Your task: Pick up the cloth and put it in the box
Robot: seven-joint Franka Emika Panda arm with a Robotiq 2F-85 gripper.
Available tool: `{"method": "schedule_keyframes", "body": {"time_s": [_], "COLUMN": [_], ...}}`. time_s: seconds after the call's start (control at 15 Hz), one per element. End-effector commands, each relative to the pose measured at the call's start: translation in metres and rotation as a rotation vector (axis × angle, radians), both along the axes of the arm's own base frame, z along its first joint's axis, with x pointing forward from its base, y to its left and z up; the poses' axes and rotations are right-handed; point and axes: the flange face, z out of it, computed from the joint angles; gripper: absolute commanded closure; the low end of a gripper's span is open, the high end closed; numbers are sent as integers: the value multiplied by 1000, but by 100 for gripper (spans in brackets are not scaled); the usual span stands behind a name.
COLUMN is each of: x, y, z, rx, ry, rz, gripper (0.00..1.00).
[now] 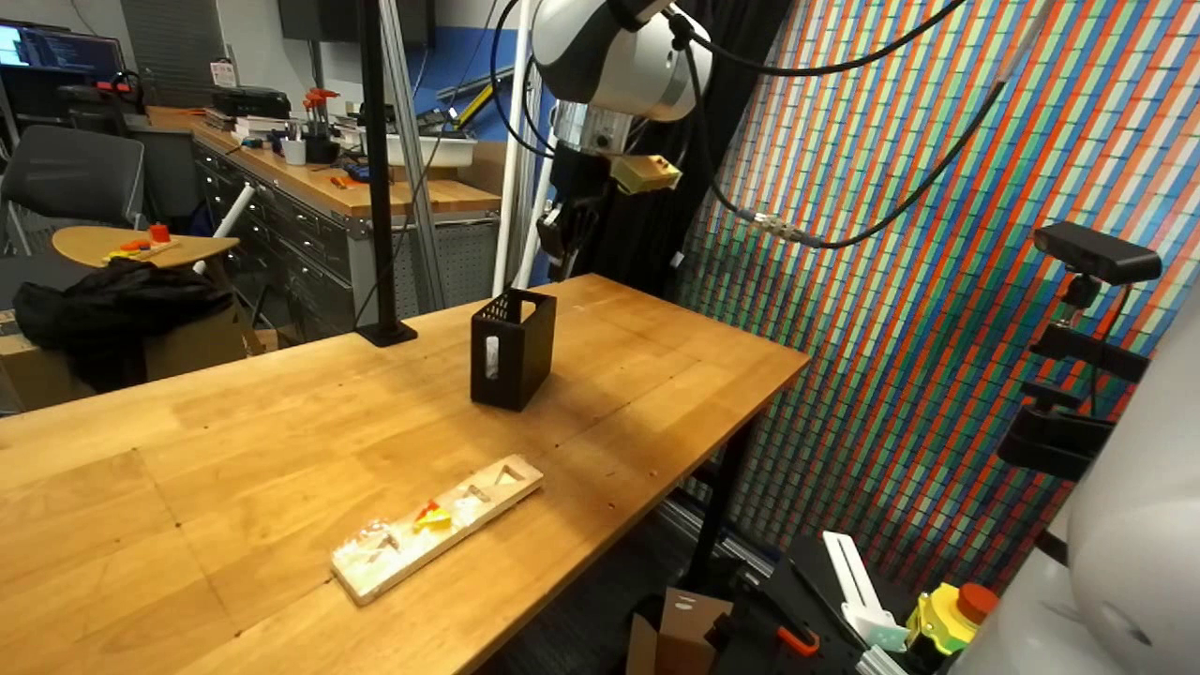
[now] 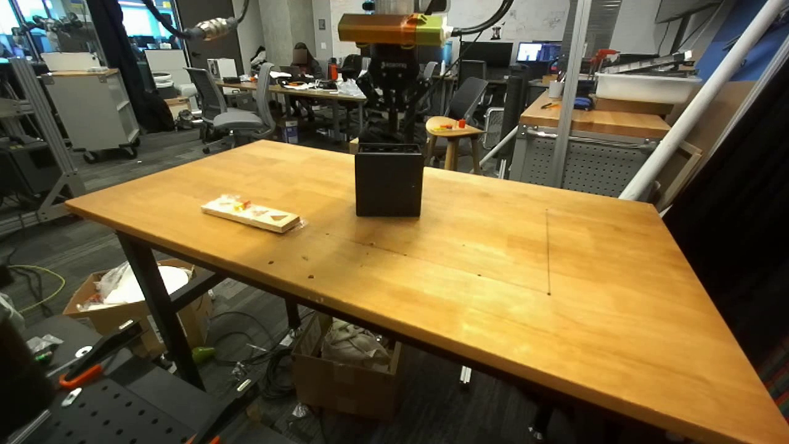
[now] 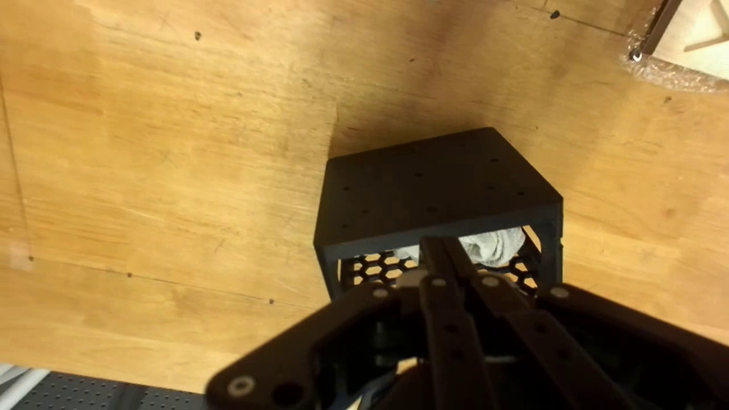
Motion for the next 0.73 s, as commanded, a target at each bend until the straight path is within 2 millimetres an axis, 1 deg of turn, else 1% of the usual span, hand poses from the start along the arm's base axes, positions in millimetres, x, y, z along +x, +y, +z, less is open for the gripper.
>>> {"method": "schedule_keyframes", "body": {"time_s": [0.0, 0.07, 0.2, 0.67], "x": [-8, -14, -19, -20], "y": [-4, -7, -7, -6], "z": [2, 3, 4, 2], "rx": [-2, -2, -3, -3], "ry": [-7, -10, -15, -14], "rz": [-11, -17, -20, -19], "gripper": [95, 95, 95, 95]}}
